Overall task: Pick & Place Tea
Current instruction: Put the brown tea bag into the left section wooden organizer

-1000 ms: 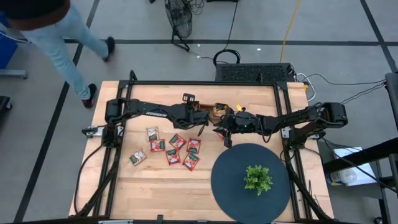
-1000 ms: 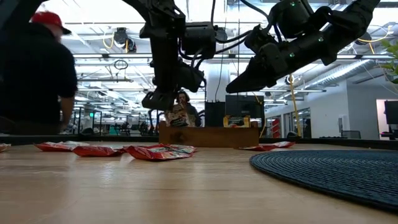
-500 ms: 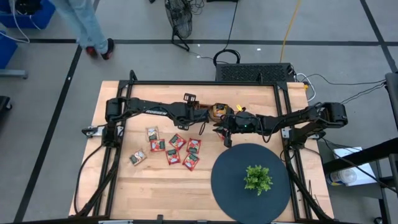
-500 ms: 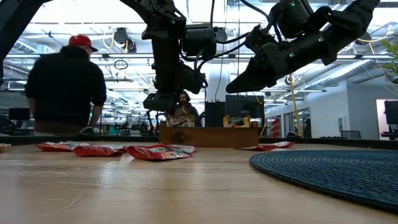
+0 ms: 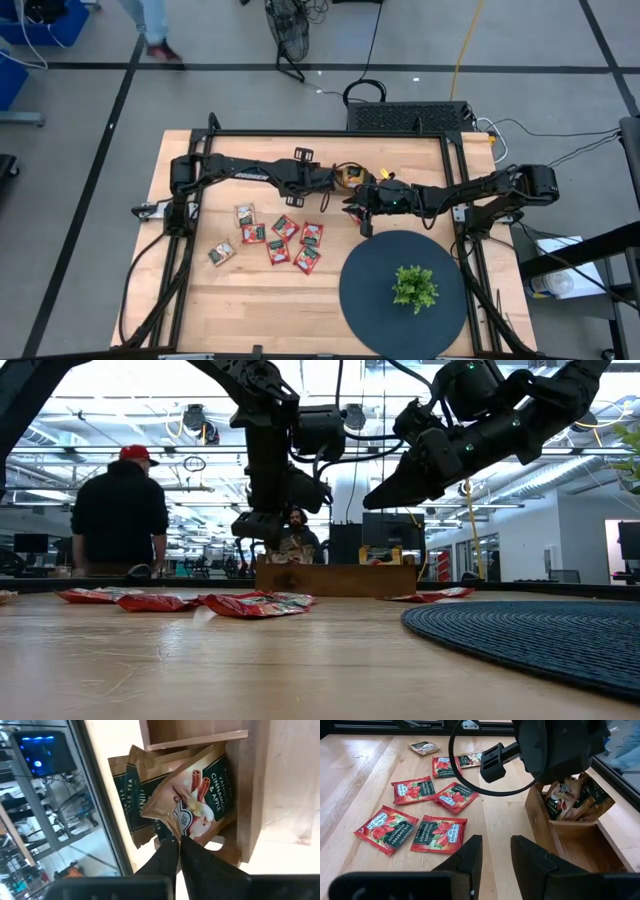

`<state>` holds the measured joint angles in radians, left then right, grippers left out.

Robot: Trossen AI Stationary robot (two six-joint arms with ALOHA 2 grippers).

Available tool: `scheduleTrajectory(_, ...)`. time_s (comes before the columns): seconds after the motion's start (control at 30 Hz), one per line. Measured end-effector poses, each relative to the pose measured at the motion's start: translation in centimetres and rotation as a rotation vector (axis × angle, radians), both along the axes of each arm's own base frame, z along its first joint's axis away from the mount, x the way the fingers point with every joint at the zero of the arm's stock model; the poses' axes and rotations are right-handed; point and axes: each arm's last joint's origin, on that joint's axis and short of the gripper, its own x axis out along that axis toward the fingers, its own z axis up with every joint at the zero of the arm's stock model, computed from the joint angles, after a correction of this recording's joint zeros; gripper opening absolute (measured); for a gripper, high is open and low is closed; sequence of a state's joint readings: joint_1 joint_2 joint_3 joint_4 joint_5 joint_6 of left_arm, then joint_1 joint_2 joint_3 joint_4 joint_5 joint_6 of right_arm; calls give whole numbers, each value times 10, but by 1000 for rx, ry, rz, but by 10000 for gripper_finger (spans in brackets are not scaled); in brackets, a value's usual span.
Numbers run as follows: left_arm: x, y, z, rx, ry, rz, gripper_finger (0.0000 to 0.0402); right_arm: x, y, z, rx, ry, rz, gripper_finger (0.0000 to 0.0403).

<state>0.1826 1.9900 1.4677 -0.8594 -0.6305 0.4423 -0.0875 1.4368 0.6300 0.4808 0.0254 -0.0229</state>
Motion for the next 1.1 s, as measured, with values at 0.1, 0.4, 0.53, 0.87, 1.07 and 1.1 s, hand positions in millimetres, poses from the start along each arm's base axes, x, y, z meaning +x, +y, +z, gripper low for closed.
scheduleTrajectory(0.1,1,1,1,38,-8,9,45,0,0,0,0,1,0,89)
scheduleTrajectory(0.4,6,-4,4,159,-26,7,133,-1,0,-2,2,17,0,89)
scheduleTrajectory(0.53,3,-6,10,292,-4,29,172,-1,0,-1,1,16,0,89)
scheduleTrajectory(0.87,-36,-34,86,237,-265,161,211,-1,0,-2,6,23,-1,89)
scheduleTrajectory(1.07,-90,-43,116,-228,-450,614,212,-12,3,-16,22,8,1,89)
scheduleTrajectory(1.1,-98,-45,115,-267,-451,701,215,-13,4,-17,28,-11,1,89)
